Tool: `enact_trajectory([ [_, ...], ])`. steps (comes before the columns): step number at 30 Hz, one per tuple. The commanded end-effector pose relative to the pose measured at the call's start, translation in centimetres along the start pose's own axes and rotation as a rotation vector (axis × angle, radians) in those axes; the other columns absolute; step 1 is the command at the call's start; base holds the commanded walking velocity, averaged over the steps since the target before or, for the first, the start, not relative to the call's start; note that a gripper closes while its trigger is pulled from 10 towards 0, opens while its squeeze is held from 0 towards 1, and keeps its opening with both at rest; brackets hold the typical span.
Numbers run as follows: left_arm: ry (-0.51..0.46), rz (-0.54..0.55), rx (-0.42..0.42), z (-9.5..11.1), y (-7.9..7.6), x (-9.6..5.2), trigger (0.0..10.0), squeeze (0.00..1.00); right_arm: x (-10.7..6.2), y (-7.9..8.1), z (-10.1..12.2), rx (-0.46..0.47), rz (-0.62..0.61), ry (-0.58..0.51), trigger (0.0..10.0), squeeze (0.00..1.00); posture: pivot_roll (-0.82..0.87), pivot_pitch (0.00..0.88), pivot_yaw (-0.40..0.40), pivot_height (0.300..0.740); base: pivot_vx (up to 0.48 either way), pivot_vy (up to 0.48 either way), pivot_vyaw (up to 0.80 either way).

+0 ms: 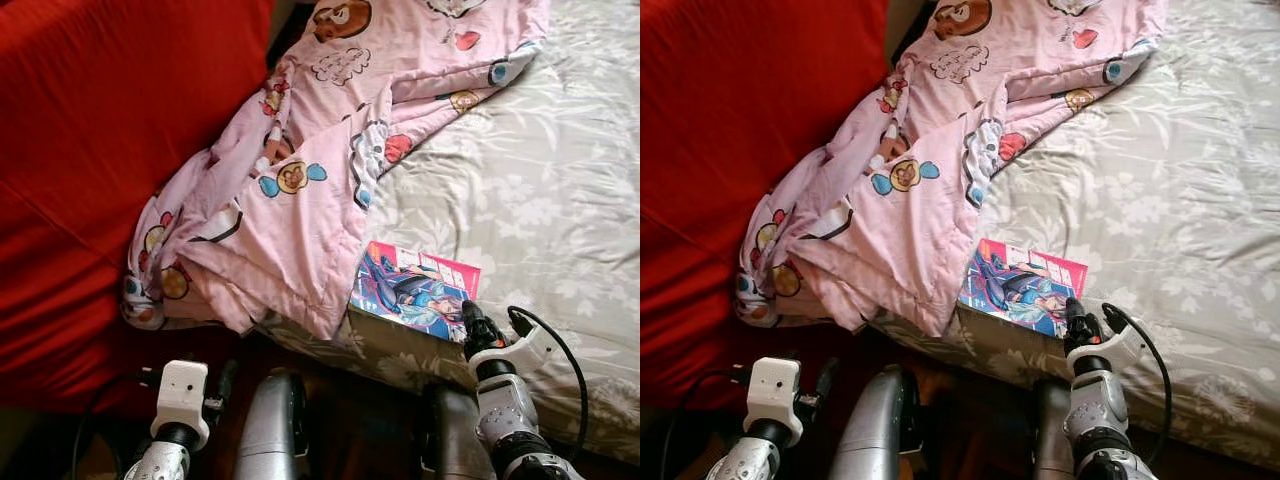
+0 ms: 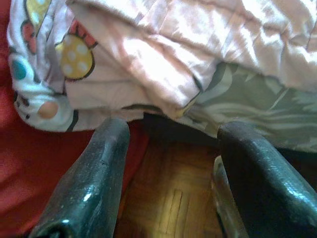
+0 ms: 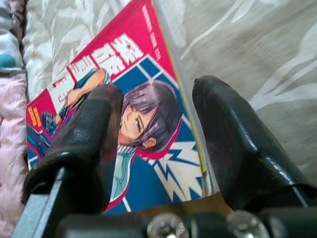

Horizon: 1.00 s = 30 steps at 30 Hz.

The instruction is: Clean up the room

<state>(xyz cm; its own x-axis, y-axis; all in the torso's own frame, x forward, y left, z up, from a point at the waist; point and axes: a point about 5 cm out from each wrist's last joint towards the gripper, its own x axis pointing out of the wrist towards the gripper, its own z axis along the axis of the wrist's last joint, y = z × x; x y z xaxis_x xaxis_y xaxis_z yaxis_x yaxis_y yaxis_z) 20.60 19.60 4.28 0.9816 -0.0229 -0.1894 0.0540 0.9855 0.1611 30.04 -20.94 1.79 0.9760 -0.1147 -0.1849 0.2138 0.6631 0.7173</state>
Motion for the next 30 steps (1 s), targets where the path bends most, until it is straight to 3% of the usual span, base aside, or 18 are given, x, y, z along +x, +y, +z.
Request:
enact_trajectory([
  [1, 0.045, 0.014, 0.020, -0.8, 0.9, -0.9, 10.0, 0.00, -0.9, -1.0, -1.4, 0.027, -0.049, 0.052, 10.0, 0.00, 0.09, 0.308, 0.174, 0.620, 0.000, 0.000, 0.00],
  [11, 0.058, 0.022, 0.037, -0.6, 2.0, -1.8, 10.0, 0.00, -2.0, -2.5, -2.2, 0.063, -0.104, 0.079, 10.0, 0.00, 0.12, 0.339, 0.198, 0.620, 0.000, 0.000, 0.00],
  [24, 0.075, 0.004, 0.048, -0.4, 1.9, -2.9, 10.0, 0.00, -3.1, -3.7, -3.5, 0.112, -0.164, 0.152, 10.0, 0.00, 0.16, 0.375, 0.221, 0.620, 0.000, 0.000, 0.00],
  [30, 0.082, -0.001, 0.057, -0.3, 2.2, -3.3, 10.0, 0.00, -3.1, -3.6, -3.9, 0.176, -0.198, 0.173, 10.0, 0.00, 0.18, 0.390, 0.227, 0.620, 0.000, 0.000, 0.00],
])
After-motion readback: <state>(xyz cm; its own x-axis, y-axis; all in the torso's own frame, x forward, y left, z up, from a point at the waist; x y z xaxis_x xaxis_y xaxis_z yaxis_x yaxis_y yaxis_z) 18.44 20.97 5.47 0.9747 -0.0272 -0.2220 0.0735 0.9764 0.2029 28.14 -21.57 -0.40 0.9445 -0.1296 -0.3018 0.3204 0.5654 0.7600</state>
